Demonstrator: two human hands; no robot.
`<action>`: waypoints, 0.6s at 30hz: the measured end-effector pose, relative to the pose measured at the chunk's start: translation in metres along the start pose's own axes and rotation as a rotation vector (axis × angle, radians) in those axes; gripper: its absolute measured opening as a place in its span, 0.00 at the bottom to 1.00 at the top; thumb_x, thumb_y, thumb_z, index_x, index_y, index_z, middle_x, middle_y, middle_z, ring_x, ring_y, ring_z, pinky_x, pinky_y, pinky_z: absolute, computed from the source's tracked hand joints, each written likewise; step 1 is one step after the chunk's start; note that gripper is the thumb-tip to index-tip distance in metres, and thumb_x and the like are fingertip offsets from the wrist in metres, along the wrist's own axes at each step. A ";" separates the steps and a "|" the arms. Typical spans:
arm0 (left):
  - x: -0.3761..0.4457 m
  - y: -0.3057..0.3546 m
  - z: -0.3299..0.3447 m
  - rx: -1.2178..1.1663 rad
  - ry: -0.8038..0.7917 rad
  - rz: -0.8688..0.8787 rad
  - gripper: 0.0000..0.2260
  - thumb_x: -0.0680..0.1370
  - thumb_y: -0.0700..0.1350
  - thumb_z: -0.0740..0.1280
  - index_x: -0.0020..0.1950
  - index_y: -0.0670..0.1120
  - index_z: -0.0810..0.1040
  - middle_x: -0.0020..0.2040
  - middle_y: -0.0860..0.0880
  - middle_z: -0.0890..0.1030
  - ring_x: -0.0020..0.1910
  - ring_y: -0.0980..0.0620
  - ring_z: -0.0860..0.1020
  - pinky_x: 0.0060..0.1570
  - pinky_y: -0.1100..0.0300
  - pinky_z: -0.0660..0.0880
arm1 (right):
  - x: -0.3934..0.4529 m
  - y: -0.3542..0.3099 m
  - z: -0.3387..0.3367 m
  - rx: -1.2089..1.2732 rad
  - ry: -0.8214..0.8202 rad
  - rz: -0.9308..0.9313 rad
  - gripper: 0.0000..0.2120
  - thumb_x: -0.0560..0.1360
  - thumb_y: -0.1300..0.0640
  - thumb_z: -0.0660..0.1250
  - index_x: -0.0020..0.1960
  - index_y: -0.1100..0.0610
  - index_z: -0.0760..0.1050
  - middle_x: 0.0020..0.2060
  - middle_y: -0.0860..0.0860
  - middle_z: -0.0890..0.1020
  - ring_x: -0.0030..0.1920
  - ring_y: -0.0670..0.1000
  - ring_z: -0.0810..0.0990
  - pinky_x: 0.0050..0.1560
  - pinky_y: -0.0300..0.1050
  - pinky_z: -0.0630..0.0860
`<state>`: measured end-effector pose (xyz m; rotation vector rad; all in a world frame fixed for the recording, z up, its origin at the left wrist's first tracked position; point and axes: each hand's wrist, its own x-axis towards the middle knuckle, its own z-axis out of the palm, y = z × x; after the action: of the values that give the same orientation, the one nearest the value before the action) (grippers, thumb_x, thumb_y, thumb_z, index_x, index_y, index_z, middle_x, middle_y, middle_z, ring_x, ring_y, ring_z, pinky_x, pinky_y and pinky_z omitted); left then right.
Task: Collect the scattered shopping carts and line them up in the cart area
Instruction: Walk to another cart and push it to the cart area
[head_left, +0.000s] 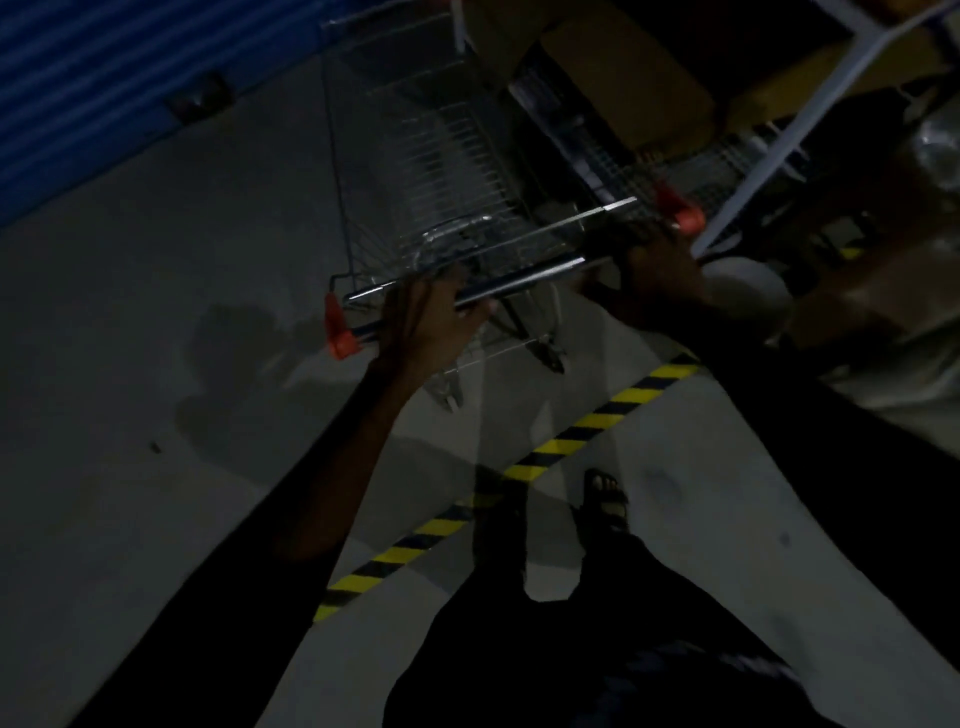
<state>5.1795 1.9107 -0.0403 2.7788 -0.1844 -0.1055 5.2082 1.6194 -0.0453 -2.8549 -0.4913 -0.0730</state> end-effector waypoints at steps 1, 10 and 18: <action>0.000 0.010 0.005 0.069 0.075 0.097 0.20 0.77 0.63 0.65 0.58 0.50 0.82 0.58 0.44 0.82 0.61 0.38 0.78 0.57 0.44 0.76 | -0.014 -0.005 0.003 0.015 0.011 0.041 0.33 0.78 0.32 0.60 0.70 0.55 0.77 0.70 0.59 0.78 0.71 0.64 0.74 0.70 0.62 0.71; -0.038 0.134 0.087 0.082 -0.171 0.729 0.16 0.75 0.50 0.71 0.59 0.42 0.81 0.56 0.41 0.80 0.59 0.37 0.76 0.54 0.40 0.77 | -0.223 -0.011 0.016 0.183 -0.229 0.753 0.30 0.82 0.39 0.65 0.79 0.53 0.67 0.75 0.57 0.71 0.69 0.63 0.74 0.63 0.59 0.74; -0.132 0.279 0.165 0.212 -0.394 1.184 0.20 0.78 0.54 0.69 0.65 0.44 0.79 0.60 0.41 0.80 0.60 0.37 0.77 0.56 0.41 0.76 | -0.472 -0.016 0.001 0.297 -0.026 1.433 0.35 0.83 0.42 0.65 0.82 0.57 0.58 0.76 0.61 0.69 0.72 0.64 0.72 0.66 0.62 0.73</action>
<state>5.0012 1.6139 -0.0902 2.3275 -1.9197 -0.3234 4.7577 1.4820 -0.0846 -2.2510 1.3972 0.2611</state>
